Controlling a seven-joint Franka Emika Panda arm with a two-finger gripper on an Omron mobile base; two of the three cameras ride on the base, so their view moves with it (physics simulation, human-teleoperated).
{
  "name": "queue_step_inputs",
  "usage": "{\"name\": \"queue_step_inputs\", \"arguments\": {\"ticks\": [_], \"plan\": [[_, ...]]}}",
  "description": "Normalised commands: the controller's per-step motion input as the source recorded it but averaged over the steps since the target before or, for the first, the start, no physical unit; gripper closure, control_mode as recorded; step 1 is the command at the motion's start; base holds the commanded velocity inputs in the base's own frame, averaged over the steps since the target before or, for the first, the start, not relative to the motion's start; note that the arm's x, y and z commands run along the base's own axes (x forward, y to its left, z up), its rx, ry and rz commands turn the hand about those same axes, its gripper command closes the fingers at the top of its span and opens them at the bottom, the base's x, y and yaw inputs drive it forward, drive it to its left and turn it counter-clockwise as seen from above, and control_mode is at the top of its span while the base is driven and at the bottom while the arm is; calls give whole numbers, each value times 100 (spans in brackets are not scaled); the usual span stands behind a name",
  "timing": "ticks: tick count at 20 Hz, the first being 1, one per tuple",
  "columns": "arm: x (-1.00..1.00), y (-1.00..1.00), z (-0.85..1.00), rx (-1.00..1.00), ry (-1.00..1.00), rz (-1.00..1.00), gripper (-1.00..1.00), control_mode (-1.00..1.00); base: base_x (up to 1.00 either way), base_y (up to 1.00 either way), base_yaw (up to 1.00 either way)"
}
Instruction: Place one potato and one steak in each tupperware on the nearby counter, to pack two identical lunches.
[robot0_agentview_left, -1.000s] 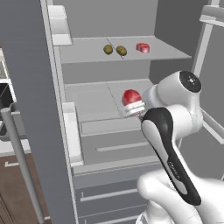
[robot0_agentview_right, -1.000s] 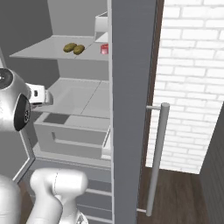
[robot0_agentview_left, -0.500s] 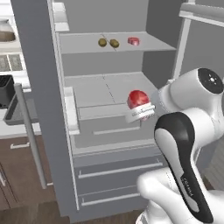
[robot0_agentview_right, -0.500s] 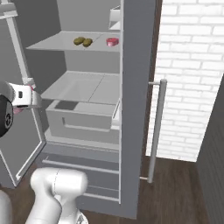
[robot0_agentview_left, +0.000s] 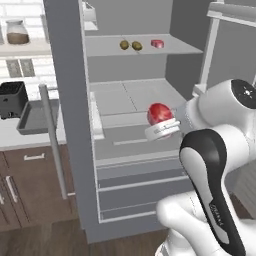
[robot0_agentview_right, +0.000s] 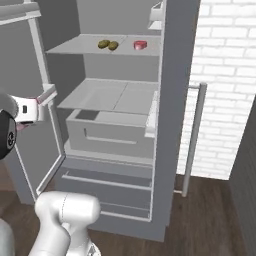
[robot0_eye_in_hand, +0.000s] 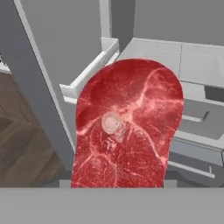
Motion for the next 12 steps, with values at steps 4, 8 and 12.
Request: {"name": "queue_step_inputs", "arguments": {"ticks": [4, 8, 12], "plan": [[0, 0, 0, 0, 0, 0, 100, 100, -23, 100, 0], [0, 0, 0, 0, 0, 0, 100, 100, -47, 100, 0], [0, 0, 0, 0, 0, 0, 100, 100, -17, 100, 0]]}}
